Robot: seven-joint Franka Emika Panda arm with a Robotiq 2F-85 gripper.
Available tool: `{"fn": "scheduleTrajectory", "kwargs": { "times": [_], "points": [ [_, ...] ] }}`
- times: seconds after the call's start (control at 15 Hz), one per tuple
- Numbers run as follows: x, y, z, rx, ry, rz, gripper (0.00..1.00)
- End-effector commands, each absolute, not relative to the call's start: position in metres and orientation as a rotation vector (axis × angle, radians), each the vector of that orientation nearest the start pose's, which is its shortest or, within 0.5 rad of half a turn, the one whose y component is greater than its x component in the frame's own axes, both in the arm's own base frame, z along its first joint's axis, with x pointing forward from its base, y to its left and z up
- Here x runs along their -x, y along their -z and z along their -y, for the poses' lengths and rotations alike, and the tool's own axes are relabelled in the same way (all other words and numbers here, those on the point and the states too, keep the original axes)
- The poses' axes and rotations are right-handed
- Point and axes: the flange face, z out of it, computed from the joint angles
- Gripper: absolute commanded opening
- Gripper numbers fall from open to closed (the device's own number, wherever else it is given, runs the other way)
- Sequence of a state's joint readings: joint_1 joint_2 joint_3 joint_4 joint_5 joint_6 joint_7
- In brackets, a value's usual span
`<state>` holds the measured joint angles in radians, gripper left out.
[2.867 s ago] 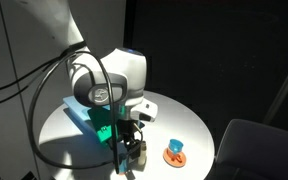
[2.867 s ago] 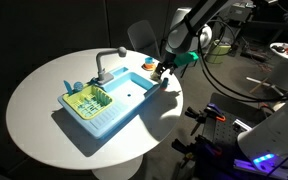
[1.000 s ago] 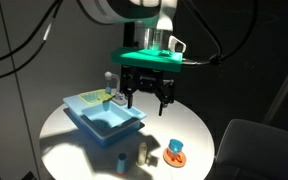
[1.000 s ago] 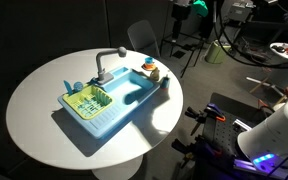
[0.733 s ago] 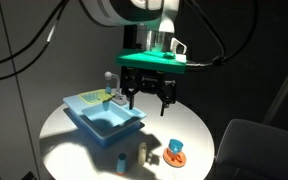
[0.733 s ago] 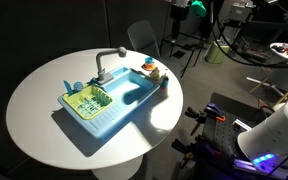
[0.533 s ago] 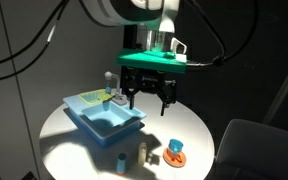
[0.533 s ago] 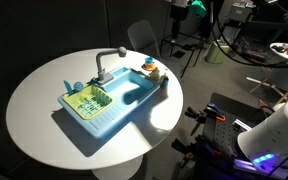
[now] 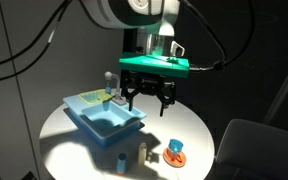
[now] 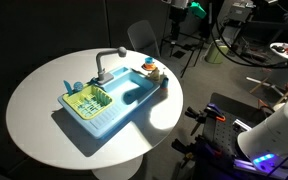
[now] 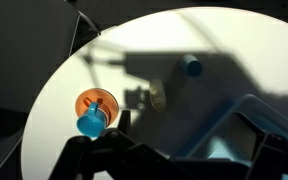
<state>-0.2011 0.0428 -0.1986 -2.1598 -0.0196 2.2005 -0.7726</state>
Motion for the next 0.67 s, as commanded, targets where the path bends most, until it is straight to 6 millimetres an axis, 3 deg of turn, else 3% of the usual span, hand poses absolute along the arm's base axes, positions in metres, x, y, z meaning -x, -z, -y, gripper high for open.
{"fn": "scheduleTrajectory", "kwargs": {
  "times": [0.0,0.6],
  "points": [
    [-0.510,-0.366,0.220,3.071,0.009,0.739,1.00],
    [-0.521,-0.310,0.224,3.020,-0.009,0.898,1.00]
  ]
}}
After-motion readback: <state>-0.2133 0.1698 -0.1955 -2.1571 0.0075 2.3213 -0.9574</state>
